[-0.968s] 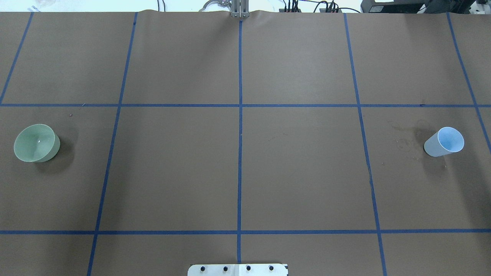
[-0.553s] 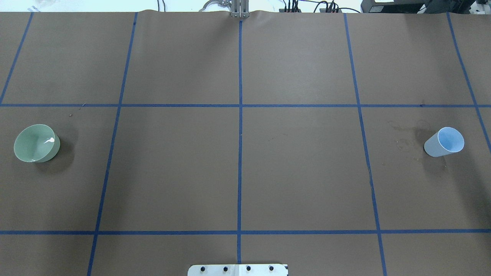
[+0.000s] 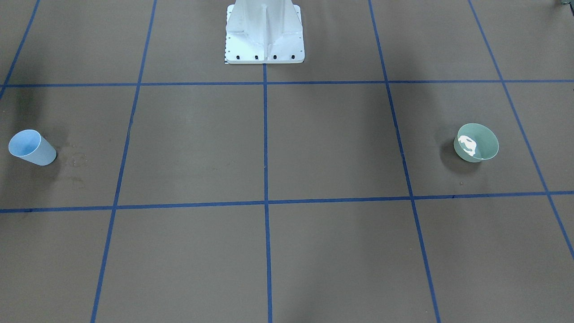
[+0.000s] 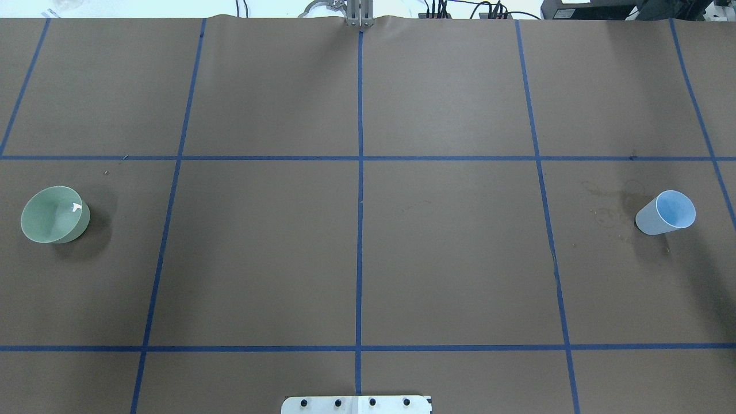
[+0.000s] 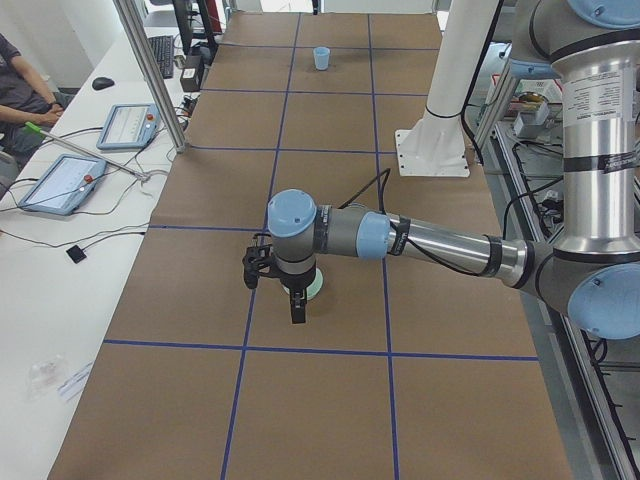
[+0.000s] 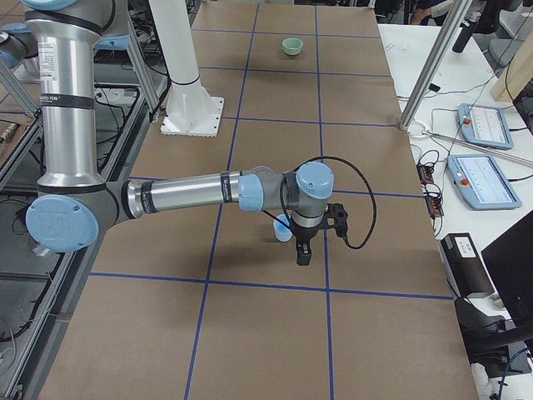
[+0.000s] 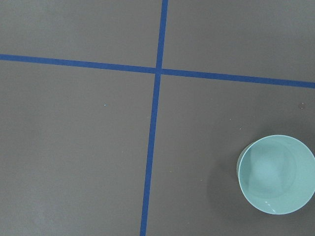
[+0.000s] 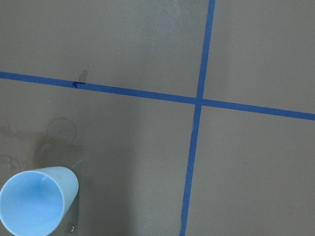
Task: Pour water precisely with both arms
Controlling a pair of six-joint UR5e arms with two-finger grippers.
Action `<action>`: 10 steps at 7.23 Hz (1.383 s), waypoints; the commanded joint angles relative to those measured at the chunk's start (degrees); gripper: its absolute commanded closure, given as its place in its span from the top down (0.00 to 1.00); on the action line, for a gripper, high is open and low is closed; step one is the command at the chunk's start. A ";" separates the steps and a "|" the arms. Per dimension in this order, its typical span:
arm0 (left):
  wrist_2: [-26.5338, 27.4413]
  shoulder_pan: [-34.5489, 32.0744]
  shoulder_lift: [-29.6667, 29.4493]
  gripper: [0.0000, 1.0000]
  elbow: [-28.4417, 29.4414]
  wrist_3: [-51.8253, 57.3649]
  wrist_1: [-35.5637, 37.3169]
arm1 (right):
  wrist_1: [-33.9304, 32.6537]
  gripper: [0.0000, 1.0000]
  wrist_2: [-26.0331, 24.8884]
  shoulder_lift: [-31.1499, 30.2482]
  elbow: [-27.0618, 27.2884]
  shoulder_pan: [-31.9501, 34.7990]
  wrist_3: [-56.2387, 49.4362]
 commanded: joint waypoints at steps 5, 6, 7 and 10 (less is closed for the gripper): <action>-0.04 -0.23 0.79 1.00 1.64 0.74 -1.21 | 0.07 0.99 0.18 0.14 -0.49 -0.07 0.67; -0.04 -0.23 4.19 1.00 1.97 0.91 -3.74 | 0.15 0.99 0.09 0.23 -0.59 -0.07 0.76; -0.39 -0.23 5.27 1.00 2.24 0.65 -7.59 | 0.24 0.99 0.18 0.23 -1.20 -0.07 0.67; -2.99 -0.23 3.62 1.00 4.77 0.65 -7.45 | 0.33 0.99 0.09 0.49 -1.73 -0.07 0.67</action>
